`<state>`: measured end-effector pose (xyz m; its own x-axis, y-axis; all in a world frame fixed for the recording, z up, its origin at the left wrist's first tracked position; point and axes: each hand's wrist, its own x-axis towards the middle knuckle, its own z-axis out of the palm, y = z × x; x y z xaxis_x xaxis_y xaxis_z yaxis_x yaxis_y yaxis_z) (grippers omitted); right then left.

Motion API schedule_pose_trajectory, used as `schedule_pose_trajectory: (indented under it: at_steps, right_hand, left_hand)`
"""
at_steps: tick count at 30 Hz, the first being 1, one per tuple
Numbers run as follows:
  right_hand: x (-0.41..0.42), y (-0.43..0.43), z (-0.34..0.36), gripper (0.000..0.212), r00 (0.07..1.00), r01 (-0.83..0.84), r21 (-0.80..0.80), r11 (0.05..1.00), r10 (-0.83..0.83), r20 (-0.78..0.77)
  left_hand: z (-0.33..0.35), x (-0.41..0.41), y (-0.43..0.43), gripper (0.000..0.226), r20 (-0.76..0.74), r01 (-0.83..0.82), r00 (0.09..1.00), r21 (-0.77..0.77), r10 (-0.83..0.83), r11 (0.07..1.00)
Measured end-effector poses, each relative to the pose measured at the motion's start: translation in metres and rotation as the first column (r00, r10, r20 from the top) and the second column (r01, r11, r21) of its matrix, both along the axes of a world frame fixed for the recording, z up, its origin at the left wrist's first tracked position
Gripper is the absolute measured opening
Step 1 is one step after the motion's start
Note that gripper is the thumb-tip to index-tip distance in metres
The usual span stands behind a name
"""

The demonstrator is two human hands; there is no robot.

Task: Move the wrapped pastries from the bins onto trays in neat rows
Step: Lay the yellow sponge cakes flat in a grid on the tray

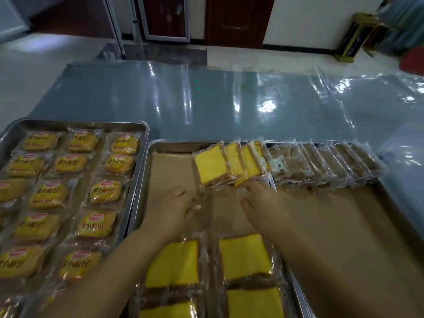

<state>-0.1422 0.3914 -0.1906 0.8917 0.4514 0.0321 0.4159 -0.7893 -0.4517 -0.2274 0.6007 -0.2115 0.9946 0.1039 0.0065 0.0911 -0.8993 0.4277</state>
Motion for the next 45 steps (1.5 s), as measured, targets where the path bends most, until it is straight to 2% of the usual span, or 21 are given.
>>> schedule_pose_trajectory:
  at_steps: [4, 7, 11, 15, 20, 25, 30, 34, 36, 39, 43, 45]
  right_hand:
    - [0.043, 0.023, 0.004, 0.042, 0.994, 0.101, -0.013, 0.995, -0.102, -0.035]
    - [0.065, 0.039, 0.003, 0.035, 0.984, 0.149, -0.118, 0.982, -0.159, -0.079]
    - [0.075, 0.048, -0.007, 0.023, 0.979, 0.175, -0.216, 0.961, -0.193, -0.068]
    - [0.074, 0.047, -0.018, 0.026, 0.982, 0.179, -0.241, 0.954, -0.190, -0.024]
    - [0.071, 0.036, -0.023, 0.029, 0.981, 0.183, -0.046, 0.982, -0.186, -0.062]
    - [0.060, 0.028, -0.020, 0.030, 0.963, 0.259, 0.146, 0.955, -0.243, -0.117]
    - [0.052, 0.027, -0.014, 0.028, 0.965, 0.253, 0.287, 0.924, -0.221, -0.140]
    - [0.052, 0.036, -0.007, 0.028, 0.981, 0.188, 0.299, 0.936, -0.164, -0.102]
    - [0.057, 0.046, -0.004, 0.027, 0.979, 0.195, 0.295, 0.935, -0.168, -0.112]
    - [0.069, 0.064, -0.001, 0.024, 0.960, 0.244, 0.284, 0.927, -0.189, -0.207]
    - [0.083, 0.094, -0.007, 0.025, 0.961, 0.100, 0.099, 0.990, -0.071, -0.268]
    - [0.086, 0.109, -0.013, 0.031, 0.955, 0.050, 0.072, 0.996, -0.027, -0.295]
  left_hand:
    - [0.001, 0.053, 0.003, 0.035, -0.032, 0.065, 0.998, 0.093, -0.062, 0.994]
    - [-0.002, 0.086, 0.006, 0.047, -0.094, 0.118, 0.990, 0.175, -0.102, 0.978]
    - [-0.010, 0.113, 0.013, 0.055, -0.234, 0.218, 0.956, 0.172, -0.175, 0.961]
    - [-0.019, 0.112, 0.020, 0.054, -0.349, 0.224, 0.922, 0.132, -0.166, 0.966]
    - [-0.020, 0.090, 0.024, 0.056, -0.319, 0.182, 0.943, 0.254, -0.095, 0.950]
    - [-0.022, 0.052, 0.024, 0.057, -0.301, 0.112, 0.953, 0.405, 0.017, 0.908]
    - [-0.023, 0.018, 0.023, 0.057, -0.245, 0.061, 0.969, 0.397, 0.041, 0.916]
    - [-0.021, -0.006, 0.028, 0.047, -0.217, 0.043, 0.976, 0.249, 0.013, 0.968]
    - [-0.018, -0.016, 0.029, 0.044, -0.211, 0.030, 0.977, 0.245, 0.023, 0.969]
    - [-0.015, -0.029, 0.030, 0.046, -0.238, 0.053, 0.971, 0.277, 0.015, 0.960]
    - [-0.012, -0.037, 0.034, 0.045, -0.250, 0.062, 0.968, 0.274, 0.009, 0.960]
    - [-0.010, -0.036, 0.037, 0.045, -0.262, 0.070, 0.965, 0.272, 0.003, 0.960]
